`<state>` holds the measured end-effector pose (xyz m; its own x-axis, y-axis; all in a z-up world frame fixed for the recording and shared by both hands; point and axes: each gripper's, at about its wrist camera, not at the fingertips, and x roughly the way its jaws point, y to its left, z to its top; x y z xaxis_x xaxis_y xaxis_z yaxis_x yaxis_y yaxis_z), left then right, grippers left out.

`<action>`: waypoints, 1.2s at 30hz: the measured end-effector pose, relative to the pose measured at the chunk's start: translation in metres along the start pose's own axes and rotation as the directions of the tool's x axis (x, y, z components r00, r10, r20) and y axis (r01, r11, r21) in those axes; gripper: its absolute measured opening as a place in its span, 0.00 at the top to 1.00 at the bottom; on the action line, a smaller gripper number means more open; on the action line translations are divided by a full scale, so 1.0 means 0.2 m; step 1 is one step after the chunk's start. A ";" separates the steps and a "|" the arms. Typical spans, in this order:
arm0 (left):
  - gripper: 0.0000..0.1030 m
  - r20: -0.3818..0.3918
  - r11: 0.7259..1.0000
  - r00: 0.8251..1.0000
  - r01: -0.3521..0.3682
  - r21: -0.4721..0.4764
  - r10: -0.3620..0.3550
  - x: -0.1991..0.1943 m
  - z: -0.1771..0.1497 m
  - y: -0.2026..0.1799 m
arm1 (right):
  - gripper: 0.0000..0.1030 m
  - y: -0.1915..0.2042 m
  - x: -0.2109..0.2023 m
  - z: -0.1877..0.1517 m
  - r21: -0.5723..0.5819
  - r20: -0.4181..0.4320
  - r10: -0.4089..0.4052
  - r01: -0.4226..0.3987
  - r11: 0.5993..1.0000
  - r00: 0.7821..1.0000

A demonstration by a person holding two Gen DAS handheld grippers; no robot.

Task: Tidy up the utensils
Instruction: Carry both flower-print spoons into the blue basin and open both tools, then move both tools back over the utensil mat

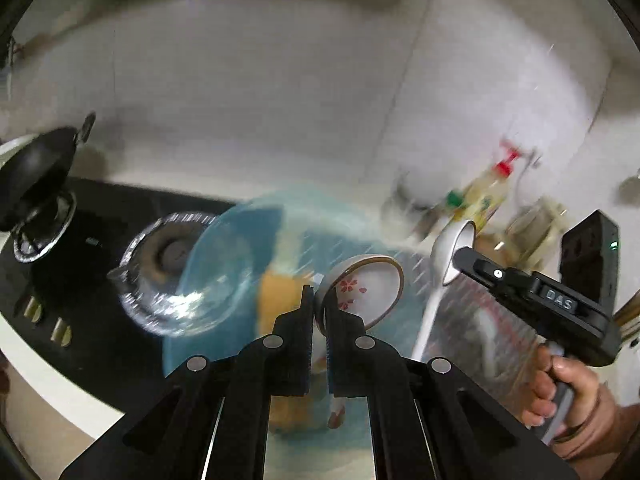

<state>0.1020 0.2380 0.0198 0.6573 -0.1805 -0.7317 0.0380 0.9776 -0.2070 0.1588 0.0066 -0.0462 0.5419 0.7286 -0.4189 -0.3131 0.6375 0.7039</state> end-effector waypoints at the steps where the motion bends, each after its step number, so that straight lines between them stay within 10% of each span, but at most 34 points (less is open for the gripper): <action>1: 0.94 -0.035 1.000 0.999 0.002 0.000 -0.002 0.06 -0.01 0.06 | 0.94 0.00 0.08 -0.06 0.019 -0.032 -0.024 0.025 1.000 0.999; 7: 0.94 -0.150 1.000 0.989 0.018 0.021 -0.014 0.38 -0.01 0.25 | 0.94 -0.03 0.34 -0.19 0.020 -0.118 -0.211 0.215 0.976 0.970; 21: 0.88 -0.317 0.998 0.948 0.012 0.055 0.006 0.79 0.07 0.23 | 0.89 -0.02 0.78 -0.14 -0.110 -0.298 -0.523 0.516 0.850 0.798; 29: 0.79 -0.256 1.000 0.967 -0.008 0.005 0.009 0.63 0.11 0.21 | 0.89 0.01 0.57 0.03 -0.077 -0.225 -0.450 0.444 0.893 0.864; 34: 0.45 -0.079 0.998 0.996 0.040 0.050 -0.035 0.26 0.19 -0.04 | 0.89 0.11 0.13 0.23 -0.159 -0.061 -0.372 0.359 0.920 0.926; 36: 0.40 -0.021 0.990 0.994 0.108 0.092 -0.107 0.12 0.19 -0.22 | 0.71 0.11 -0.13 0.32 -0.207 0.035 -0.346 0.346 0.915 0.937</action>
<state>0.1445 0.1947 0.0370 0.6336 -0.2860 -0.7188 0.1781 0.9581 -0.2242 0.1867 -0.0147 0.0173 0.6436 0.4534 -0.6165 -0.2604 0.8873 0.3807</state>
